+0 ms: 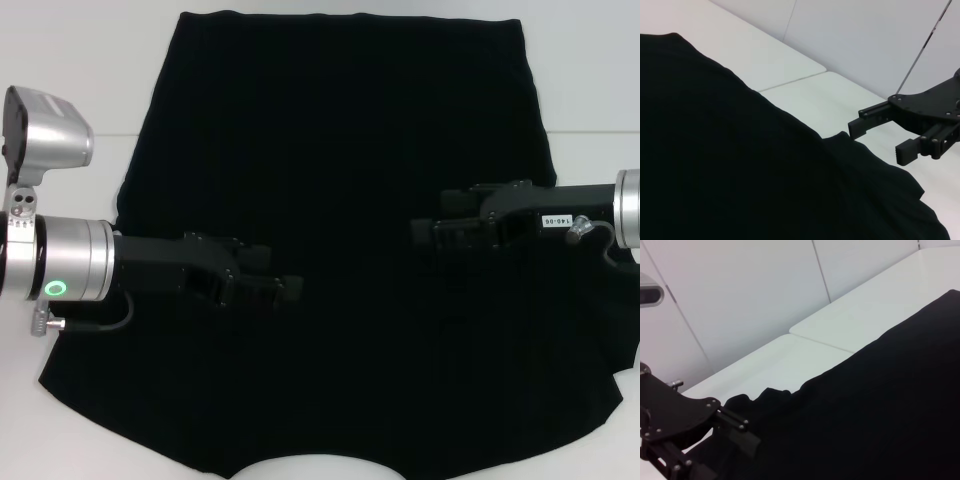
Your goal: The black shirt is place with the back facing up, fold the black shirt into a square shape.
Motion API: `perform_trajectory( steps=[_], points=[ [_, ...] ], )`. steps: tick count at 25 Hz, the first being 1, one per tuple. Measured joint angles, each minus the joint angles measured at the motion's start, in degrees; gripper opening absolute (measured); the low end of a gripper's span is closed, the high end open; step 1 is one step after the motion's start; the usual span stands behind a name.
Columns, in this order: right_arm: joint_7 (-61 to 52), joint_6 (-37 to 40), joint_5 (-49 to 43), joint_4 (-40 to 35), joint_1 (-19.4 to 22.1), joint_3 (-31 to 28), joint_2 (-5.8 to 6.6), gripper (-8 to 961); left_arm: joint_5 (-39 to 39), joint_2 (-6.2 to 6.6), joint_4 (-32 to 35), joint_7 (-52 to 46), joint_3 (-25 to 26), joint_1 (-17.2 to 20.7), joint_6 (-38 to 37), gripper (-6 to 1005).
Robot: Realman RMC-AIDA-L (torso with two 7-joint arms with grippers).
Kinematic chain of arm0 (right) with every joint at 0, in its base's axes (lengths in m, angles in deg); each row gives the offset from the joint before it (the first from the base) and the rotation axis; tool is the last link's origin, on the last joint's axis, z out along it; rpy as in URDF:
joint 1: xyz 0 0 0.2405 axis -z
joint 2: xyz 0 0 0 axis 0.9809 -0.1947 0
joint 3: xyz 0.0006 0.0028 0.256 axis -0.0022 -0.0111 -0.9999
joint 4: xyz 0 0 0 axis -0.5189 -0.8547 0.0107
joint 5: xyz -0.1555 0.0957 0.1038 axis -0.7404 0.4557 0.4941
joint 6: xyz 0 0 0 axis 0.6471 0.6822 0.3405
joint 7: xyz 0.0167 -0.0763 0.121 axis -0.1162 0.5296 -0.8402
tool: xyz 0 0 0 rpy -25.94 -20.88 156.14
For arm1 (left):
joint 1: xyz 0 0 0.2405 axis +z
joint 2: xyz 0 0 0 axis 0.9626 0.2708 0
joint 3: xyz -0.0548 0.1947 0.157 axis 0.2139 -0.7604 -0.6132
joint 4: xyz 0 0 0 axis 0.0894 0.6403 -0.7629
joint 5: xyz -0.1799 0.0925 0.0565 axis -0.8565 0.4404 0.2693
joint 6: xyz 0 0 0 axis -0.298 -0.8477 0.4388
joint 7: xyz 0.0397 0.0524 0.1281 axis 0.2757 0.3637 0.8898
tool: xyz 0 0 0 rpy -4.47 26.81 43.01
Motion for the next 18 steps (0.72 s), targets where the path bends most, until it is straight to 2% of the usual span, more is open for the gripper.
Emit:
perform_trajectory(
  steps=[12, 18],
  points=[
    [-0.3, 0.1, 0.1, -0.2, -0.2, -0.3, 0.02, 883, -0.4, 0.0, 0.4, -0.7, 0.7, -0.1, -0.1, 745],
    [-0.3, -0.3, 0.6, -0.2, -0.2, -0.3, 0.05, 883, 0.6, 0.9, 0.9, -4.2, 6.6, 0.6, -0.4, 735]
  ],
)
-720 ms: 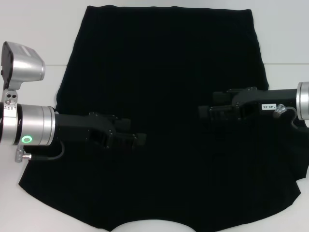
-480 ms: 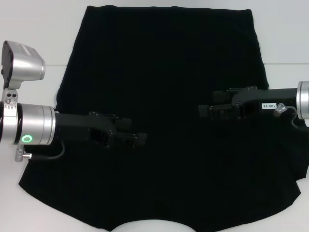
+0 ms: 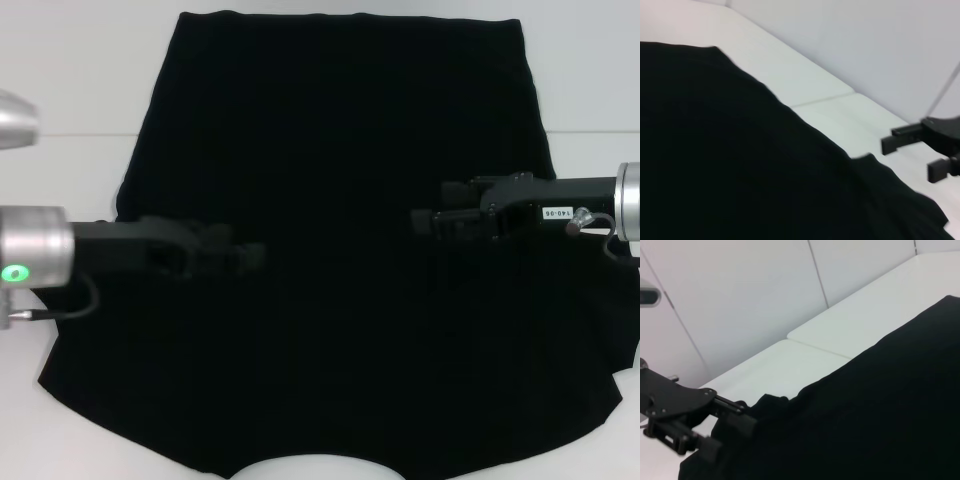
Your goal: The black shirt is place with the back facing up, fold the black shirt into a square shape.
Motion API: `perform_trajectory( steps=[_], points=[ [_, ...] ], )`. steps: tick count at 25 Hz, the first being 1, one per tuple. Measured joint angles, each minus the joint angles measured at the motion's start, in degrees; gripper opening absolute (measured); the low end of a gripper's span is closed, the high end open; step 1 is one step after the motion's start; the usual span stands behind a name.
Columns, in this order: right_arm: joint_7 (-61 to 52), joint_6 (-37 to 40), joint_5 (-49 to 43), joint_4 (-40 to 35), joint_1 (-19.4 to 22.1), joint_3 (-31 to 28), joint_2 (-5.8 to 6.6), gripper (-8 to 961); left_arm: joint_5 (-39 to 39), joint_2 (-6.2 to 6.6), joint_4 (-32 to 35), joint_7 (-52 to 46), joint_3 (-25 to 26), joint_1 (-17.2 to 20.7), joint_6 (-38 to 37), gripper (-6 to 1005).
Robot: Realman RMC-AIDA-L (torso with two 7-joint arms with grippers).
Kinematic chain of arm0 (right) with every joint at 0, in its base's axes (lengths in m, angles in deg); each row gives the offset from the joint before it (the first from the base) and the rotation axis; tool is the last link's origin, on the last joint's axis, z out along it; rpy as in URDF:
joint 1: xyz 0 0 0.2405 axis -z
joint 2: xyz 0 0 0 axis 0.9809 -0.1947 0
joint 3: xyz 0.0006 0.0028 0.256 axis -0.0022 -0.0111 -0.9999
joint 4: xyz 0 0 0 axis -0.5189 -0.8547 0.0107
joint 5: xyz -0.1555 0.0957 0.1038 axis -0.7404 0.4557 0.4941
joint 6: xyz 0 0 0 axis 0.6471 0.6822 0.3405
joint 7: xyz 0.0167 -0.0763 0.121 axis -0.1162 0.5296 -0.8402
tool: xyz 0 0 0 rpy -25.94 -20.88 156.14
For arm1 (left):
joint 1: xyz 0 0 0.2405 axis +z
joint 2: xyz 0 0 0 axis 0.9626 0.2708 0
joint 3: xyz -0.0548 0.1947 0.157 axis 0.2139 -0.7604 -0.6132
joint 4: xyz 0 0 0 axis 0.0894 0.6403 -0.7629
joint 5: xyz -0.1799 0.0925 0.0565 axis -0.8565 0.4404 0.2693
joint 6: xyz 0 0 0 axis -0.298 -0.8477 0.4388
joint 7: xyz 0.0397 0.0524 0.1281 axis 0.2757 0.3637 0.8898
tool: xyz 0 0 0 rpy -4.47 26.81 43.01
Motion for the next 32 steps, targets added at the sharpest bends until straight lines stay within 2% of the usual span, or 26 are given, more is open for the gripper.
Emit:
perform_trajectory(
  steps=[7, 14, 21, 28, 32],
  points=[
    [0.0, -0.2, 1.7, 0.0, -0.3, 0.0, 0.02, 884, 7.6, 1.2, 4.1, -7.9, 11.0, 2.7, -0.1, 723],
    [0.5, -0.3, 1.8, 0.0, -1.1, 0.5, -0.32, 882, 14.8, 2.28, 6.6, -14.1, 18.0, 3.1, 0.1, 711],
    [0.6, -0.4, 1.8, 0.0, -1.2, 0.2, -0.42, 882, 22.2, 2.35, 8.0, -21.3, 18.5, 3.4, 3.3, 699],
    [0.6, -0.5, 1.8, -0.1, -1.4, 0.1, -0.26, 882, 24.7, 2.31, 6.7, -25.0, 17.8, 2.8, 6.0, 688],
    [0.6, -0.5, 1.8, -0.1, -1.6, 0.1, -0.12, 882, 25.9, 2.35, 4.7, -26.6, 15.6, 2.1, 7.7, 681]
  ],
)
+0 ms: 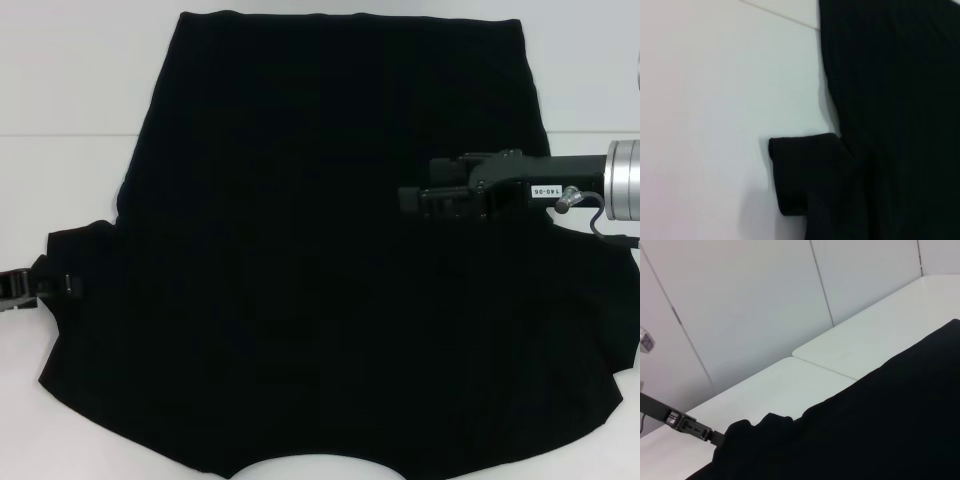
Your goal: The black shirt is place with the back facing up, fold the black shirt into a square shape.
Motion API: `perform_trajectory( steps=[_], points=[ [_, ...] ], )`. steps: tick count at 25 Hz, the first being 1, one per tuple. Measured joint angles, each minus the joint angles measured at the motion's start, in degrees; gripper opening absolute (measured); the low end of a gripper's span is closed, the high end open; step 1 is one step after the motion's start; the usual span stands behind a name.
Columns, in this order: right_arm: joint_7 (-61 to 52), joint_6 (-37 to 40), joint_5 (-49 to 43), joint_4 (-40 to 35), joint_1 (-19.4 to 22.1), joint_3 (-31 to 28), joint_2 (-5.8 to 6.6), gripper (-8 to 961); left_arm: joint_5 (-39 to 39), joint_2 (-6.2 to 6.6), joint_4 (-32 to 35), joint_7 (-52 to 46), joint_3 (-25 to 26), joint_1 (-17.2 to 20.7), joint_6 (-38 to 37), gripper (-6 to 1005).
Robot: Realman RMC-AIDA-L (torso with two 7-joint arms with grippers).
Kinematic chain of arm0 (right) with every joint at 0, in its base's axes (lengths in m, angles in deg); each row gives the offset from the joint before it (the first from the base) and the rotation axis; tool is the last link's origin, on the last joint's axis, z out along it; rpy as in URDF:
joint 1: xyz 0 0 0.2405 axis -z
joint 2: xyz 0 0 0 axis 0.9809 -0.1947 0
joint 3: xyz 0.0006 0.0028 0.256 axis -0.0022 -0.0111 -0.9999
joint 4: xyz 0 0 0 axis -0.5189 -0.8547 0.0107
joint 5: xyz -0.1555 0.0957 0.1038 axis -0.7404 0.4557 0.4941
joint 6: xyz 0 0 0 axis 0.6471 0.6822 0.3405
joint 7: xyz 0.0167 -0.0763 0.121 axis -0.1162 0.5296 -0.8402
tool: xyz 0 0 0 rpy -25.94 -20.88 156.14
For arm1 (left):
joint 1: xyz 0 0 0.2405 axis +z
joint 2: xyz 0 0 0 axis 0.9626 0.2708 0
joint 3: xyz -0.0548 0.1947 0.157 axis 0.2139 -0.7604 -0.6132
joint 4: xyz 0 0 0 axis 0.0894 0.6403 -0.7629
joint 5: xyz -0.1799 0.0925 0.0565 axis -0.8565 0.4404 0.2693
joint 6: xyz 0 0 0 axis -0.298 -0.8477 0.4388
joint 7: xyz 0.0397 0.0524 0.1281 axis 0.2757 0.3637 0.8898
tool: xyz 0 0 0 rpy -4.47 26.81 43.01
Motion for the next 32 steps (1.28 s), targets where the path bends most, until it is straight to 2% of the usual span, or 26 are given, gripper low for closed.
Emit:
perform_trajectory(
  steps=[5, 21, 32],
  points=[
    [0.0, -0.1, 0.0, 0.0, -0.1, -0.1, 0.05, 882, 0.6, 0.0, -0.9, -1.2, -1.9, -0.5, 1.4, 672],
    [-0.2, -0.6, 0.0, 0.0, -0.2, -0.1, 0.06, 882, 3.1, 0.35, -0.6, -2.9, -1.4, -0.2, 1.7, 646],
    [0.0, -0.8, 0.6, 0.0, -0.2, -0.1, 0.06, 881, 3.1, 0.55, -2.0, -2.7, -2.8, -2.1, 1.9, 627]
  ],
)
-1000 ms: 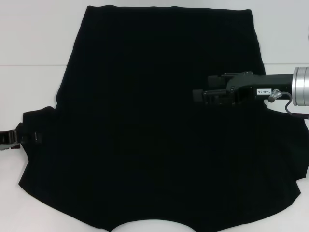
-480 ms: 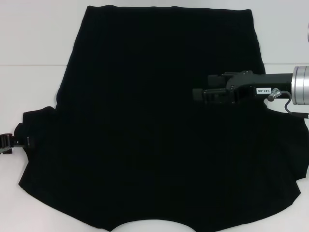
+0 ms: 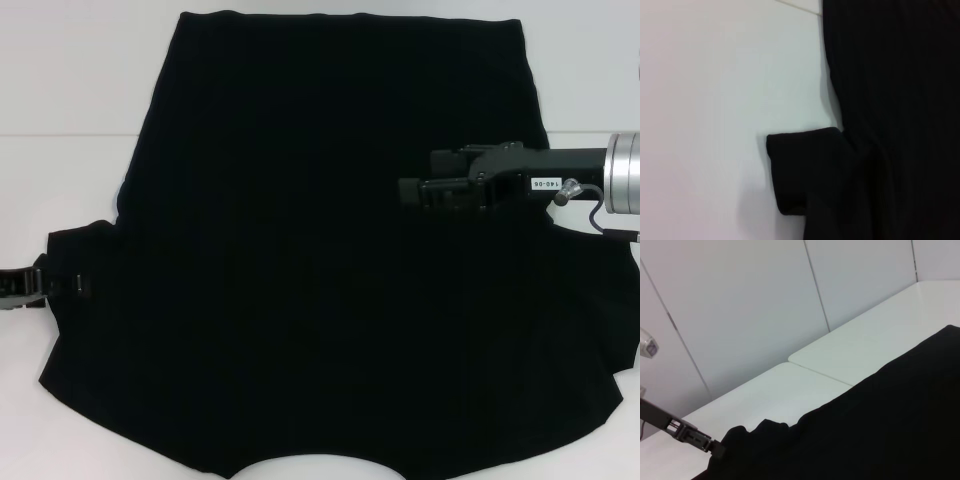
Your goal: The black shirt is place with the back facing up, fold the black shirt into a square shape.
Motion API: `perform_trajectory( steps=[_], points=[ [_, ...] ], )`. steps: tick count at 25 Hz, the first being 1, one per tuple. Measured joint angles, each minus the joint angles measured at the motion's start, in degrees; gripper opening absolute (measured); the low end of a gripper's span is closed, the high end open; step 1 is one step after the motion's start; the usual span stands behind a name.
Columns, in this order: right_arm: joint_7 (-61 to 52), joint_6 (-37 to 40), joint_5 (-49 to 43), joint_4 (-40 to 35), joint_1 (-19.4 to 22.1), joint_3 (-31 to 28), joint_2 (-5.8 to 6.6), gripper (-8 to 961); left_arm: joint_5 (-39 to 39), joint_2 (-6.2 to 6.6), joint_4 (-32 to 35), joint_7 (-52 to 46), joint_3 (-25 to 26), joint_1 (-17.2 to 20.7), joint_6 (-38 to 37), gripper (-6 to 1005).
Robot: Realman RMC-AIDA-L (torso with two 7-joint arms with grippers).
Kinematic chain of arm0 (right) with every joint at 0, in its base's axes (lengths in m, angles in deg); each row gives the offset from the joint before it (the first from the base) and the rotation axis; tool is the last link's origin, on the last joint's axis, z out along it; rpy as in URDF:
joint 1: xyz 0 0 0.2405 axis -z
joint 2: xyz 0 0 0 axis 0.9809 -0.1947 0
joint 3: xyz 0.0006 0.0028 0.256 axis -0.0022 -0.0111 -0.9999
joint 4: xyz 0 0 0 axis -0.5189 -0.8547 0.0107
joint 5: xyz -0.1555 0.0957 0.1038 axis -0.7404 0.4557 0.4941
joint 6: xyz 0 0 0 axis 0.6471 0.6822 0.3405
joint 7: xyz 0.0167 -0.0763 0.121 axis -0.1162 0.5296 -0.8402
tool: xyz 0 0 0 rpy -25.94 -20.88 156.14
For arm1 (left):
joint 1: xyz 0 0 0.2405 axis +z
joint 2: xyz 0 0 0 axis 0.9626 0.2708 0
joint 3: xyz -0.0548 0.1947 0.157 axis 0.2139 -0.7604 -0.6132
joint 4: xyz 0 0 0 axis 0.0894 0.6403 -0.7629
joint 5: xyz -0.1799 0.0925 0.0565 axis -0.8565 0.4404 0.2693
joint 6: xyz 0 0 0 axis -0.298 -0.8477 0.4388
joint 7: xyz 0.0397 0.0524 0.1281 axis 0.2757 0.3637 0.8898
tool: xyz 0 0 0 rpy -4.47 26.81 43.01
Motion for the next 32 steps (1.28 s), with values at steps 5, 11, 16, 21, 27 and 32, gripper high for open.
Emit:
perform_trajectory(
  steps=[5, 11, 16, 21, 27, 32],
  points=[
    [0.0, 0.0, 0.1, 0.0, 0.1, 0.0, 0.06, 881, 0.0, 0.14, -0.4, -0.1, 0.0, -0.3, 0.7, 619],
    [0.0, 0.0, 0.2, -0.3, 0.1, 0.0, 0.06, 881, 0.5, 0.14, -0.4, 0.4, -1.1, -0.5, 2.5, 609],
    [0.0, 0.0, 0.7, -0.8, 0.3, 0.0, -0.14, 881, 2.1, -0.27, -0.5, 0.1, -3.3, -0.5, 4.3, 346],
    [0.0, 0.0, 0.9, -0.8, 0.5, 0.0, -0.18, 881, 2.1, -0.36, -0.2, -0.1, -3.6, -0.5, 5.1, 238],
    [0.0, -0.1, 1.0, -0.8, 0.5, -0.3, -0.36, 881, 2.1, -0.38, -0.1, -0.1, -3.7, -0.6, 5.4, 102],
    [0.0, -0.1, 1.1, -0.8, 0.5, -0.7, -0.46, 881, 2.2, -0.39, 0.1, -0.1, -3.6, -0.6, 6.6, 3]
  ],
)
